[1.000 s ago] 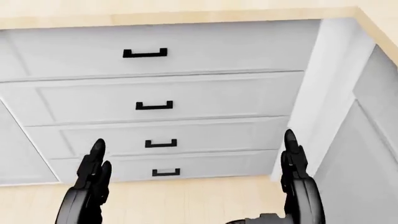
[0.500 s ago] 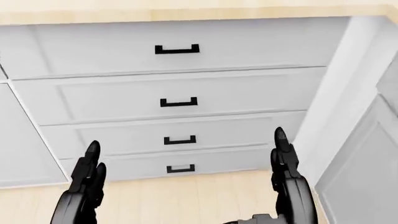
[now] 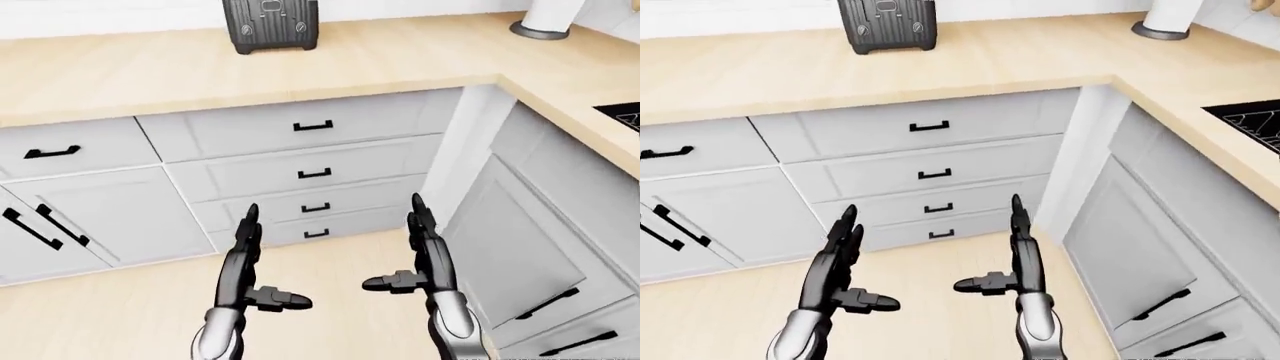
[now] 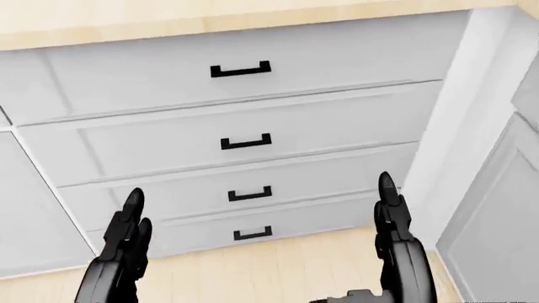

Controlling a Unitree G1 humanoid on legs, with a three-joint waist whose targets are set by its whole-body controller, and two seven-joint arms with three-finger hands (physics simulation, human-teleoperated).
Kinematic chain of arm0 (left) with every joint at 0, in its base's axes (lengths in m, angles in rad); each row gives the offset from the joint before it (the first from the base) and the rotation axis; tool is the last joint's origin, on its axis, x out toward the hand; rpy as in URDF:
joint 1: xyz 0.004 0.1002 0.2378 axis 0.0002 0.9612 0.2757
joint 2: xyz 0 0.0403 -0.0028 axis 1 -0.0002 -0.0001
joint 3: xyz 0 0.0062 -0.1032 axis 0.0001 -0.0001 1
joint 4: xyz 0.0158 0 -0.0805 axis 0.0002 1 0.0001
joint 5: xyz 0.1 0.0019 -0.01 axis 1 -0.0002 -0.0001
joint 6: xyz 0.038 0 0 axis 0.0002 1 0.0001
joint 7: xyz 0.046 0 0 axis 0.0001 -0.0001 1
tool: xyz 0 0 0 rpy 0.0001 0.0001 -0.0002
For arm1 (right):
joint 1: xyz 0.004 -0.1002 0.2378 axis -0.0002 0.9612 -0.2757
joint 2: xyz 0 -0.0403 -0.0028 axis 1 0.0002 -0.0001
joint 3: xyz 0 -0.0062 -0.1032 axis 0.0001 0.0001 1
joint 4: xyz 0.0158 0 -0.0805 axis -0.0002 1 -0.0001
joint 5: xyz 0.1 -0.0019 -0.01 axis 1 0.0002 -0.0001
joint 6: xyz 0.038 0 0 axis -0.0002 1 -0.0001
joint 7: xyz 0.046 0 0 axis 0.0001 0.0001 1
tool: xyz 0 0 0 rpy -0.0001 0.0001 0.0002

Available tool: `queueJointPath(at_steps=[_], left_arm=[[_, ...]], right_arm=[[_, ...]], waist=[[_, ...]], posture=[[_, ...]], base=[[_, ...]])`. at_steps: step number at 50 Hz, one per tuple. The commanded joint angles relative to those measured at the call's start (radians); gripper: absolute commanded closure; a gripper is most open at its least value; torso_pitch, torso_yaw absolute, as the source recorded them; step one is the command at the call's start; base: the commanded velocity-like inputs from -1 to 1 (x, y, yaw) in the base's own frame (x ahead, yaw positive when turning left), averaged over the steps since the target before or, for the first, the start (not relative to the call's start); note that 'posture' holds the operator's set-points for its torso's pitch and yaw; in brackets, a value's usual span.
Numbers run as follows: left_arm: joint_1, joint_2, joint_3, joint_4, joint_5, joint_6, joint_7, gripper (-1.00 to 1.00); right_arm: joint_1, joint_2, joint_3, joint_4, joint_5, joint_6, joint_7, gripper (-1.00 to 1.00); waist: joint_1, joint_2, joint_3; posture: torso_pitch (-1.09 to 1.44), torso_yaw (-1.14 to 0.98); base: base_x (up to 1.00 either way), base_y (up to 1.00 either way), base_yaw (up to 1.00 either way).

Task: Push down the lever of the toaster to turn it on.

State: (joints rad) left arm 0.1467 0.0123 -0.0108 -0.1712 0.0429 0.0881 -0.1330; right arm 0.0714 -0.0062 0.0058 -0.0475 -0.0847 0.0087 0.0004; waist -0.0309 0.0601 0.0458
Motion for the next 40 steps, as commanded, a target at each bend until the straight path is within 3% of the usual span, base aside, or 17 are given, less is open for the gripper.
queueJointPath(at_steps=[1, 2, 7, 12, 13, 19, 22, 28, 33, 40], left_arm=[[-0.013, 0.003, 0.006, -0.022, -0.002, -0.025, 0.005, -1.0], [-0.012, 0.003, 0.006, -0.023, -0.002, -0.026, 0.005, -1.0], [-0.01, 0.003, 0.006, -0.025, -0.004, -0.025, 0.003, -1.0], [-0.032, 0.002, 0.009, 0.013, -0.005, -0.03, 0.005, -1.0], [-0.031, 0.002, 0.007, 0.013, -0.004, -0.03, 0.005, -1.0], [-0.099, 0.009, 0.019, 0.154, -0.023, -0.076, -0.013, -1.0], [-0.124, 0.005, 0.015, 0.227, -0.029, -0.116, -0.02, -1.0], [-0.169, 0.021, 0.031, -0.029, -0.021, 0.117, -0.005, -1.0], [-0.291, 0.068, 0.098, -0.227, -0.06, 0.437, -0.041, -1.0], [-0.434, 0.122, 0.137, -0.32, -0.025, 0.618, -0.03, -1.0]], right_arm=[[-0.016, 0.002, 0.006, -0.024, 0.006, -0.047, 0.005, -1.0], [-0.016, 0.002, 0.005, -0.032, 0.008, -0.04, 0.006, -1.0], [-0.014, 0.002, 0.005, -0.019, 0.008, -0.055, 0.005, -1.0], [0.001, 0.001, 0.002, -0.053, 0.013, -0.042, 0.009, -1.0], [0.0, 0.0, 0.0, -0.052, 0.014, -0.042, 0.009, -1.0], [-0.027, -0.008, -0.023, -0.032, 0.061, -0.049, 0.045, -1.0], [-0.041, -0.033, -0.057, -0.111, 0.094, 0.049, 0.087, -1.0], [-0.071, -0.063, -0.107, -0.195, 0.09, 0.246, 0.144, -1.0], [-0.148, -0.092, -0.148, -0.38, 0.078, 0.45, 0.139, -1.0], [-0.301, -0.154, -0.21, -0.564, 0.077, 0.778, 0.173, -1.0]], waist=[[0.003, 0.039, -0.019], [0.014, -0.02, -0.009], [0.025, -0.046, -0.021], [0.043, -0.109, -0.029], [0.042, -0.093, -0.027], [0.04, -0.076, -0.045], [0.039, -0.072, -0.054], [0.034, -0.074, -0.064], [0.037, -0.073, -0.07], [0.038, -0.068, -0.07]], posture=[[0.0, 0.0], [0.0, 0.0], [0.0, 0.0], [0.0, 0.0], [0.0, 0.0], [0.0, 0.0], [0.0, 0.0], [0.0, 0.0], [0.0, 0.0], [0.0, 0.0]], base=[[0.0, 0.0, 0.0], [0.0, 0.0, 0.0], [0.0, 0.0, 0.0], [0.0, 0.0, 0.0], [0.0, 0.0, 0.0], [0.0, 0.0, 0.0], [0.0, 0.0, 0.0], [0.0, 0.0, 0.0], [0.0, 0.0, 0.0], [0.0, 0.0, 0.0]])
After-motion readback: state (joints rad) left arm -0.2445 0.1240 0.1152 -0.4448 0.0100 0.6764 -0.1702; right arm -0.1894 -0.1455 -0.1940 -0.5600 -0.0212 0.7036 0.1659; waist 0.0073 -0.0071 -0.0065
